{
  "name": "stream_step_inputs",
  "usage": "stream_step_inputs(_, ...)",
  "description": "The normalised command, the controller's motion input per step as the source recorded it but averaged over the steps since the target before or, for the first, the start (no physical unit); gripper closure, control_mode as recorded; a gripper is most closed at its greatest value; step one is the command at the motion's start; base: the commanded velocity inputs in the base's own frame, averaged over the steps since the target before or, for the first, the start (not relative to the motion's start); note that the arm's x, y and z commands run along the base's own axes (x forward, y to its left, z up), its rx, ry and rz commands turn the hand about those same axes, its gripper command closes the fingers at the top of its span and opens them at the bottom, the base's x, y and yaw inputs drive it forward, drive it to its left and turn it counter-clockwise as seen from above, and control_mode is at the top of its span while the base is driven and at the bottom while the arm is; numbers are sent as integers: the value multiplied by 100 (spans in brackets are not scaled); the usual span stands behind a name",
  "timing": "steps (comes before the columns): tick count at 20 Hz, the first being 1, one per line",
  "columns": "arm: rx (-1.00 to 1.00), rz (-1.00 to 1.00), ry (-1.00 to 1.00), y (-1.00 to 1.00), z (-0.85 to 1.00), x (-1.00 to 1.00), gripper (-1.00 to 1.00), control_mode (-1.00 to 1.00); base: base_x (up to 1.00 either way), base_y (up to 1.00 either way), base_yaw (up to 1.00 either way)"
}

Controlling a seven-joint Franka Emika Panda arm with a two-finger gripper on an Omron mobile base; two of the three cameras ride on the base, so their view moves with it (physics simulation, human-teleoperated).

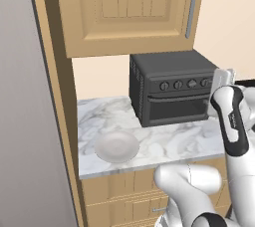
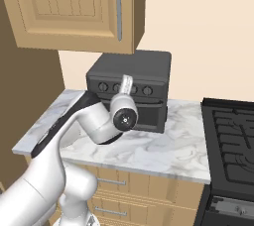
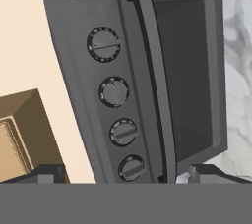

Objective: Pull the toaster oven rack outwards. Pick up the baguette from the plate and place it on the toaster oven rack. Close the toaster oven door fully and set the temperature to the lowest setting.

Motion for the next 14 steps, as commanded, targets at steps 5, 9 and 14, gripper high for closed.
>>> stream_step_inputs(5,0,2,-4,0,0,11,-100,-100,0,0,0)
stream_step_inputs(9,-2,3,-4,0,0,18,-100,-100,0,0,0)
stream_step_inputs(14,-3,2,0,0,-3,18,-100,-100,0,0,0)
